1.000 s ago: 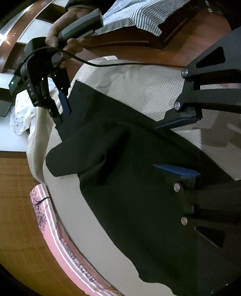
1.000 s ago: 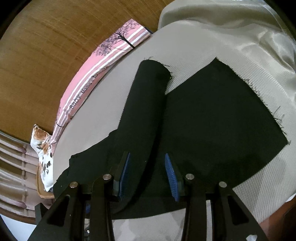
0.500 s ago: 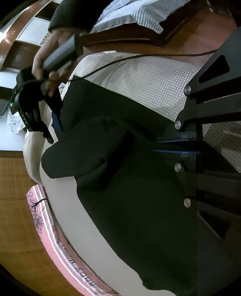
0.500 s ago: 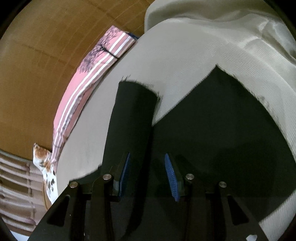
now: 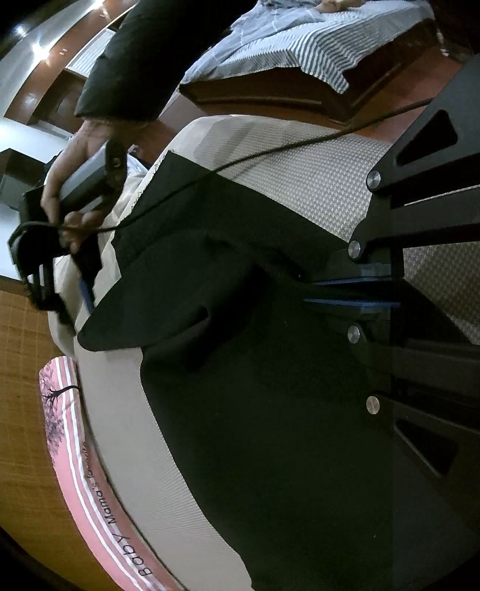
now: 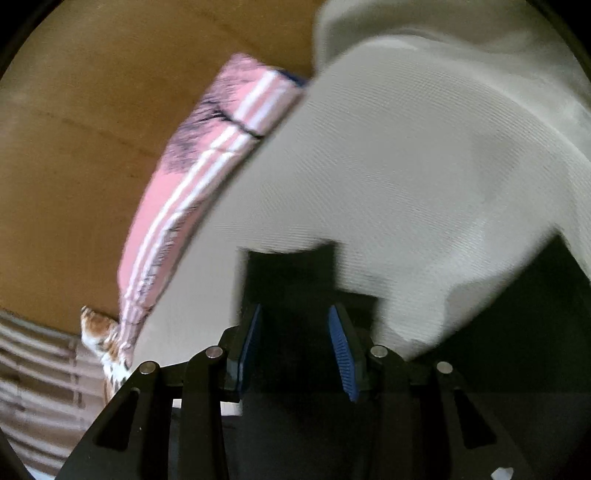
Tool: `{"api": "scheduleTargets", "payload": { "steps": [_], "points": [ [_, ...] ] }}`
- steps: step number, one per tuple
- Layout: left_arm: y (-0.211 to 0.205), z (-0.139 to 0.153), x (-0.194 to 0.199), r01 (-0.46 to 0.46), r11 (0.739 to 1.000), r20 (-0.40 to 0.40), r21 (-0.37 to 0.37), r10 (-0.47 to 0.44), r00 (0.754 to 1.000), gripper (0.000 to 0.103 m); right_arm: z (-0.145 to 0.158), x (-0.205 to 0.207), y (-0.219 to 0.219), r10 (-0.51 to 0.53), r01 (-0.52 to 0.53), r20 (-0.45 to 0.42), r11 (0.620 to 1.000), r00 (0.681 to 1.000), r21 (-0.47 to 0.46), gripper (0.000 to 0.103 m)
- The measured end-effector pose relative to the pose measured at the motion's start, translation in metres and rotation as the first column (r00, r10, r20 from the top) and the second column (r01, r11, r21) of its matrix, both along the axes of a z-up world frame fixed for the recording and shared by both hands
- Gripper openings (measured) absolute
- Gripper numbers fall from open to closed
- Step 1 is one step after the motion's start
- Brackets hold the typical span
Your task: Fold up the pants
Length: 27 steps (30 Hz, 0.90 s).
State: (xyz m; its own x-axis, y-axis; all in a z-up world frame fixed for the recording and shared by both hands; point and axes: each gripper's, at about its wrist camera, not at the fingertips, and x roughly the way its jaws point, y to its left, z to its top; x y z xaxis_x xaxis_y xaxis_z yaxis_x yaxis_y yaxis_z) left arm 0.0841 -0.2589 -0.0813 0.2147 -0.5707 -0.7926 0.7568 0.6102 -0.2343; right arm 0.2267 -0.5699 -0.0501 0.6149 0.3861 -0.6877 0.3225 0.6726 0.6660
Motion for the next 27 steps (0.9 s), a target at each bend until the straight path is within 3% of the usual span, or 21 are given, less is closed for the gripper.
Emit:
{"api": "scheduleTargets", "payload": {
  "steps": [6,17,21,24,27],
  "points": [
    [0.002,-0.002,0.0,-0.004,1.0,-0.008,-0.013,0.004,1.0,0.007,0.013,0.003,0.009,0.031,-0.03,0.025,0.998,0.999,-0.05,0.036],
    [0.005,-0.003,0.003,-0.014,1.0,-0.02,-0.026,0.014,1.0,0.007,-0.017,-0.027,-0.03,-0.049,0.046,-0.057,0.998,0.997,-0.044,0.035],
    [0.005,-0.003,0.003,-0.014,1.0,-0.021,-0.027,0.014,1.0,0.007,-0.026,-0.022,-0.02,-0.028,0.024,-0.057,0.997,0.998,-0.074,0.022],
    [0.005,-0.003,0.004,-0.019,0.999,-0.026,-0.027,0.018,0.999,0.007,-0.028,-0.017,-0.019,-0.031,0.024,-0.074,0.996,0.997,-0.091,0.006],
    [0.005,-0.003,0.004,-0.023,1.0,-0.024,-0.021,0.022,0.999,0.007,-0.022,-0.02,-0.02,-0.042,0.035,-0.061,0.993,0.997,-0.111,0.004]
  ]
}}
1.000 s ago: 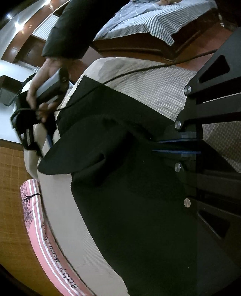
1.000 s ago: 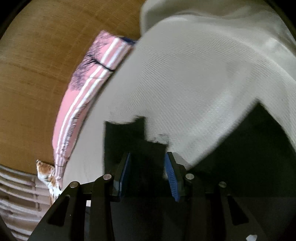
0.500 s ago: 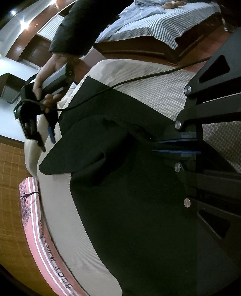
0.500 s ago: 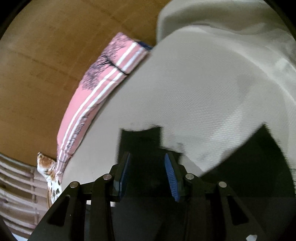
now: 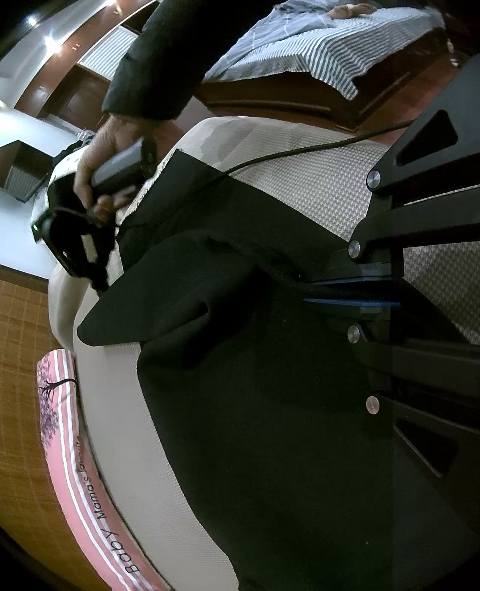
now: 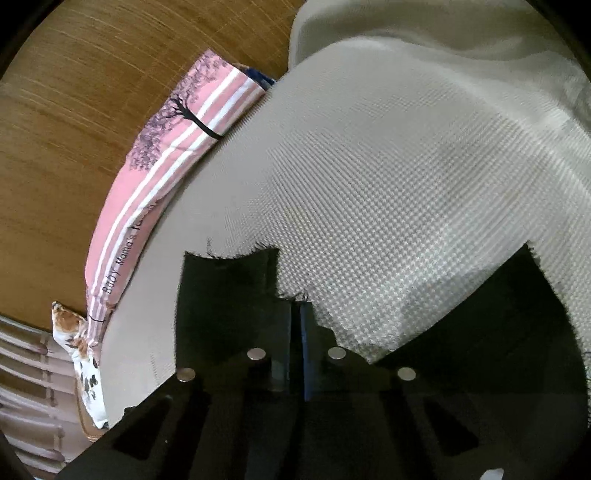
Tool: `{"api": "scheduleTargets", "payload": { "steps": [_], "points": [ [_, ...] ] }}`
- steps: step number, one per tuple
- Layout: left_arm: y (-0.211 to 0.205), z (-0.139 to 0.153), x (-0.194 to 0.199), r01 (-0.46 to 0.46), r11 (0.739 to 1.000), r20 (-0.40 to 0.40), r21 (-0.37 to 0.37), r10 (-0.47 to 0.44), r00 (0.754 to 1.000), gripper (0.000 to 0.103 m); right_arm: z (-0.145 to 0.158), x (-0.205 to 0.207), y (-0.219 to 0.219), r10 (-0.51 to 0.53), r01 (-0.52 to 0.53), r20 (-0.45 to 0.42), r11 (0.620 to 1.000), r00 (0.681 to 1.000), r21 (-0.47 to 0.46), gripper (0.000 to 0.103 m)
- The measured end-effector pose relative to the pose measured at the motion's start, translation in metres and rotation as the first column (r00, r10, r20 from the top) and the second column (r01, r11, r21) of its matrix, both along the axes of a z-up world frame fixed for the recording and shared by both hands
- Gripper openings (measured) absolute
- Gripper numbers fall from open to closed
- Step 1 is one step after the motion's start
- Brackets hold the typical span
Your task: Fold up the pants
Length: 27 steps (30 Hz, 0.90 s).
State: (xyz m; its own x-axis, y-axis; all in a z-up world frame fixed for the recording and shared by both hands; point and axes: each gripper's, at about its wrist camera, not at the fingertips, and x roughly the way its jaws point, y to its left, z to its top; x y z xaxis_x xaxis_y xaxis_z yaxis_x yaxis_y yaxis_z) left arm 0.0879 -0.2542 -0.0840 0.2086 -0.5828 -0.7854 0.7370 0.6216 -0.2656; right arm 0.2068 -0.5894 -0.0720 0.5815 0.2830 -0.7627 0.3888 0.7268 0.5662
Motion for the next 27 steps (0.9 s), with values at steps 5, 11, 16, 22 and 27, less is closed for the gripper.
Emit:
{"api": "scheduleTargets", "payload": {
  "steps": [5,11,16,22,27],
  "points": [
    [-0.004,0.002,-0.002,-0.006,1.0,0.012,0.024,0.005,1.0,0.007,0.042,-0.025,-0.009,-0.045,0.049,0.086,0.998,0.995,-0.036,0.003],
    [-0.011,0.005,-0.008,0.002,0.997,0.056,0.076,-0.007,0.998,0.007,0.082,-0.088,-0.028,-0.096,0.11,0.137,0.99,0.986,-0.093,0.003],
    [-0.018,0.007,-0.016,0.033,0.99,0.117,0.136,-0.049,0.992,0.007,0.081,-0.161,-0.051,-0.187,0.202,0.106,0.968,0.977,-0.149,0.003],
    [-0.024,0.006,-0.021,0.063,0.981,0.151,0.185,-0.092,0.984,0.007,0.042,-0.222,-0.064,-0.296,0.295,0.02,0.941,0.955,-0.163,0.002],
    [-0.025,0.011,-0.023,0.072,0.978,0.152,0.196,-0.103,0.983,0.008,0.025,-0.24,-0.067,-0.332,0.327,-0.003,0.932,0.943,-0.159,0.002]
  ]
}}
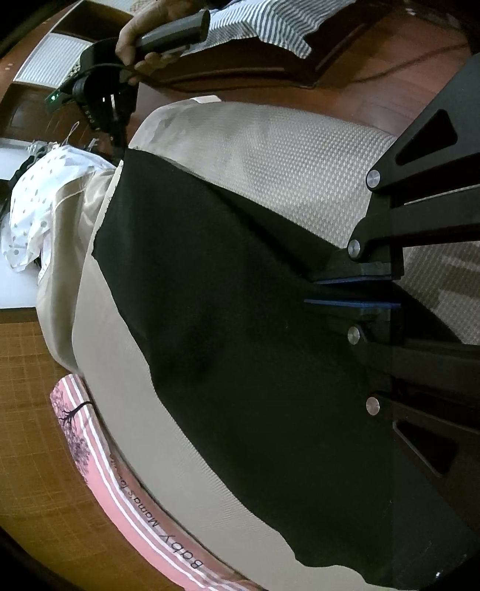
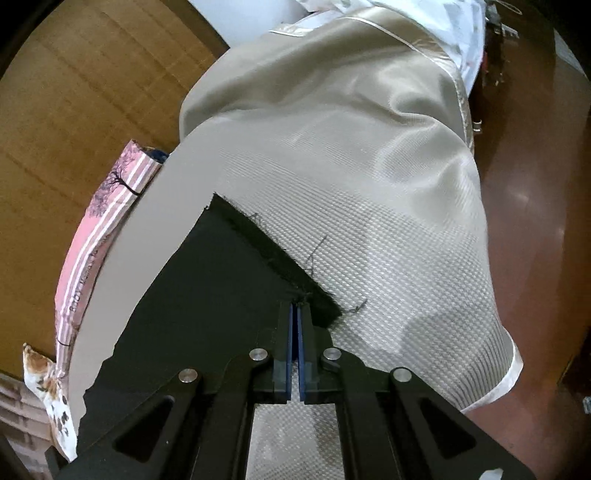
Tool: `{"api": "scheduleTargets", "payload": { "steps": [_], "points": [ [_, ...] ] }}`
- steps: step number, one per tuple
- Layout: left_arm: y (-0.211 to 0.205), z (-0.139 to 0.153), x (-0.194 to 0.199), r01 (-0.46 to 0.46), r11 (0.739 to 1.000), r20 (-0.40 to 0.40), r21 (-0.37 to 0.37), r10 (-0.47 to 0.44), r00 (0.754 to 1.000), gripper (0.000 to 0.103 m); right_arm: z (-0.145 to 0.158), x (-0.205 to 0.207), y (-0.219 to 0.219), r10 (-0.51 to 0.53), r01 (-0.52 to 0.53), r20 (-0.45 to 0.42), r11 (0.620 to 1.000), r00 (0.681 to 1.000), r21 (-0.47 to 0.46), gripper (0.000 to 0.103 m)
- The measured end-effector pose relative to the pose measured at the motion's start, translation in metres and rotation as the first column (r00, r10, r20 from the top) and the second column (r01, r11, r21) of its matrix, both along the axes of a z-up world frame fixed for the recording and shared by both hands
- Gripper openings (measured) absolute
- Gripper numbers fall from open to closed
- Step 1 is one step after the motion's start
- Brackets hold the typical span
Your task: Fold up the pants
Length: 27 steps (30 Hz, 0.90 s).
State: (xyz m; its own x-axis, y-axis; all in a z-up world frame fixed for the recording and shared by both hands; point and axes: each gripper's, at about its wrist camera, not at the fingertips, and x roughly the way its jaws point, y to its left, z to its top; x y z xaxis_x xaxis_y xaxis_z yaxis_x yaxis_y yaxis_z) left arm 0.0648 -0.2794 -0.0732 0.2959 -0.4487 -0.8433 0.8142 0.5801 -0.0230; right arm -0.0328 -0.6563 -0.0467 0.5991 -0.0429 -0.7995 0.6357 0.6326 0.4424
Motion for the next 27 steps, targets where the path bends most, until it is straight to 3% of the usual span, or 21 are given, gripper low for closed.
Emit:
{"api": "scheduleTargets", "payload": {
  "steps": [5,9,11,14,16,21,27],
  "points": [
    [-0.002,-0.005,-0.002,0.021,1.0,0.001,0.012,-0.021,1.0,0.008,0.004,-0.006,0.003,-0.026,0.027,0.032,1.0,0.999,-0.016,0.002],
    [-0.002,-0.005,-0.003,0.044,0.999,0.006,0.02,-0.044,0.999,0.009,-0.021,-0.01,-0.001,-0.038,0.039,-0.051,0.999,0.998,0.008,0.002],
    [-0.001,-0.003,0.001,0.045,0.999,-0.015,0.018,-0.045,0.999,0.01,-0.022,-0.01,-0.004,-0.03,0.03,-0.043,0.999,0.999,0.017,0.005],
    [0.006,0.005,0.009,0.022,0.999,-0.086,-0.032,-0.025,0.996,0.017,-0.013,-0.008,-0.009,-0.04,0.04,-0.06,0.999,0.997,0.003,0.019],
    [0.013,0.013,0.012,0.015,0.997,-0.125,-0.075,-0.024,0.992,0.02,-0.001,-0.004,-0.013,-0.037,0.035,-0.056,0.998,0.998,-0.044,0.019],
    [0.028,0.028,0.032,-0.035,0.988,-0.127,-0.148,0.017,0.992,0.02,0.029,0.043,-0.018,0.091,-0.09,0.015,0.994,0.996,-0.057,0.019],
    [0.042,0.018,0.06,-0.14,0.983,-0.142,-0.122,0.122,0.982,0.02,0.025,0.132,-0.012,0.215,-0.216,-0.039,0.975,0.976,-0.048,0.019]
  ]
}}
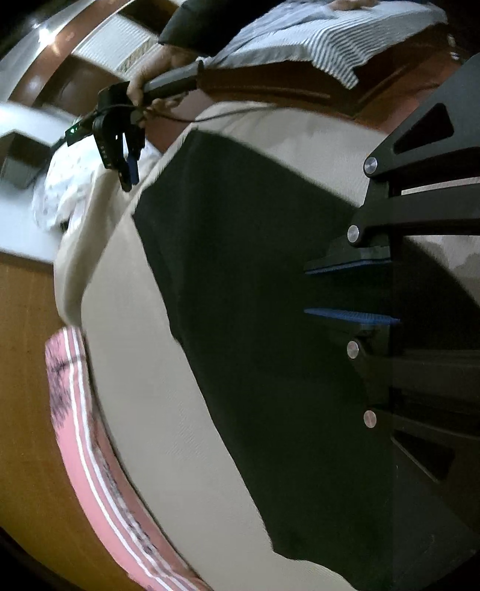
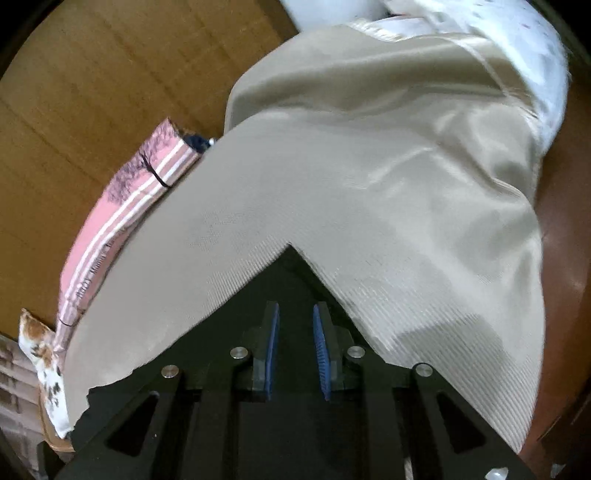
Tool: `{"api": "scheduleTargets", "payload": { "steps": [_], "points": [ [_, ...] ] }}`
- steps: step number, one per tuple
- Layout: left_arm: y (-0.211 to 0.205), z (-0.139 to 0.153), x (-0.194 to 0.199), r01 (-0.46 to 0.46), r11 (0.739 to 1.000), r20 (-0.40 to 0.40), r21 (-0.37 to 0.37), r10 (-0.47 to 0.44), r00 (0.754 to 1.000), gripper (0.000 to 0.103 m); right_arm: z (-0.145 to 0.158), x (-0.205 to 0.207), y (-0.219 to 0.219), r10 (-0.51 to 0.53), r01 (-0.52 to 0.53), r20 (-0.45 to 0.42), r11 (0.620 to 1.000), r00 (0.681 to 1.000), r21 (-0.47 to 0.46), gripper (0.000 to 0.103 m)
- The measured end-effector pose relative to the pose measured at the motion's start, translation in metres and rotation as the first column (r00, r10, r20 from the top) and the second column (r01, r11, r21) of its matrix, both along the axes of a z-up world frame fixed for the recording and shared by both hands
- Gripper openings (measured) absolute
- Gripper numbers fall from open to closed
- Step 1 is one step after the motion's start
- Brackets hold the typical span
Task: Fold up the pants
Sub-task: 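Release the hem with the right tool and smooth the pants with the left tool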
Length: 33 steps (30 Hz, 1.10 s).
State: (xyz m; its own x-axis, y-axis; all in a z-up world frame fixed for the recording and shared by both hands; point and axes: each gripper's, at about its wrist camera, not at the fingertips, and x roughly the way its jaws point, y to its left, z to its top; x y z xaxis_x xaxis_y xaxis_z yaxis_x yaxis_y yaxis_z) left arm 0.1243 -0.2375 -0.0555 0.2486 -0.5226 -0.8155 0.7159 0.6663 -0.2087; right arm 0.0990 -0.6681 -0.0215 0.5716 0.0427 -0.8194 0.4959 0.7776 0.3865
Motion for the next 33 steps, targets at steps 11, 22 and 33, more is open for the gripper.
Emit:
{"api": "scheduleTargets", "payload": {
  "steps": [11,22,33],
  "points": [
    [0.019,-0.021,0.012,-0.056,0.998,-0.037,0.006,0.056,0.998,0.02,-0.03,0.056,0.0,0.057,-0.064,-0.12,0.996,0.991,-0.055,0.019],
    [0.02,-0.022,0.012,-0.073,0.997,-0.029,-0.003,0.073,0.997,0.02,-0.033,0.066,0.026,0.148,-0.182,-0.182,0.966,0.972,-0.185,0.005],
    [0.036,-0.023,0.013,-0.141,0.99,0.007,-0.008,0.141,0.99,0.02,-0.006,0.052,0.026,0.03,-0.044,-0.051,0.953,0.998,-0.3,0.001]
  ]
}}
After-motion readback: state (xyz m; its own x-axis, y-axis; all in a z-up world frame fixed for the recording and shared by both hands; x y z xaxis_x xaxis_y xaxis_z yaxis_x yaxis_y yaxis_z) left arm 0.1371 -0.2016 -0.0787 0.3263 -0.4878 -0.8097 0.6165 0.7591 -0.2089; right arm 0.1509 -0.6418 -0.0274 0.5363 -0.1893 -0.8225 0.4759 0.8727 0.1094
